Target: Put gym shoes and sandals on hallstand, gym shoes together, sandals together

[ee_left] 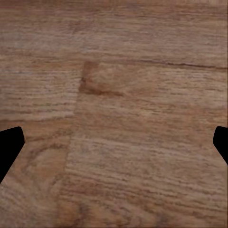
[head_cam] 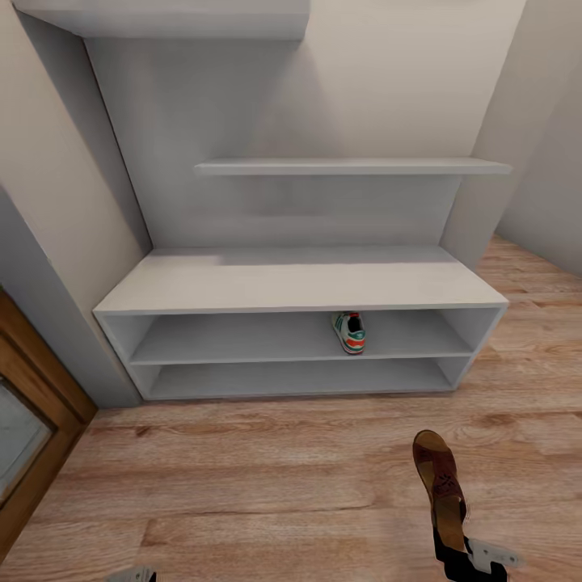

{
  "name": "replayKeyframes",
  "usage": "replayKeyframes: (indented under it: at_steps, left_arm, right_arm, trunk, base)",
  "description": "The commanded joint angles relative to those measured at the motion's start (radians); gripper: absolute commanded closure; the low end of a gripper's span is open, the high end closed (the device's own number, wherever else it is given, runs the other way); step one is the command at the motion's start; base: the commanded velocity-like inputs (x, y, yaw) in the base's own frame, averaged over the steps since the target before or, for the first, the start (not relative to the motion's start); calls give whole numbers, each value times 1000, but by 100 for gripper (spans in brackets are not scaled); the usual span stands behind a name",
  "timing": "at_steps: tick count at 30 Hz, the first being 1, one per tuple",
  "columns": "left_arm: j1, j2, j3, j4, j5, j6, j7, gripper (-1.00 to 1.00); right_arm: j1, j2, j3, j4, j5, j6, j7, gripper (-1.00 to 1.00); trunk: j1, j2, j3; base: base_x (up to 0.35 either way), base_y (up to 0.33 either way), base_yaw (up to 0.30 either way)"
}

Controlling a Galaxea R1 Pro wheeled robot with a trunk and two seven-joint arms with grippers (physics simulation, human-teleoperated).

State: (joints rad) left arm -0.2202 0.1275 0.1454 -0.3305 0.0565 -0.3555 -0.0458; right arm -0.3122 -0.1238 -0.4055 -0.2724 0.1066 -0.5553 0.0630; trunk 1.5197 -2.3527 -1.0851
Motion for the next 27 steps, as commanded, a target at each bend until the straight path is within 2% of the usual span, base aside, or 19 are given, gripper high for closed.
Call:
replayKeyframes:
  at_steps: [1, 23, 27]
  left_arm:
    - [-1, 0, 2, 1, 6, -3, -5, -100]
    - [-1, 0, 2, 2, 5, -2, -5, -100]
    - [-1, -12, -16, -1, -18, -10, -26, -100]
  right_arm:
    - [-1, 0, -9, 0, 7, -3, 5, 100]
    - [-1, 4, -9, -2, 6, -4, 3, 100]
    - [-1, 5, -5, 0, 10, 0, 5, 100]
  trunk:
    - [0, 0, -1]
    - [0, 0, -1]
    - [0, 0, -1]
  base:
    - [0, 307, 0]
    - [0, 307, 0]
    - [0, 27, 0]
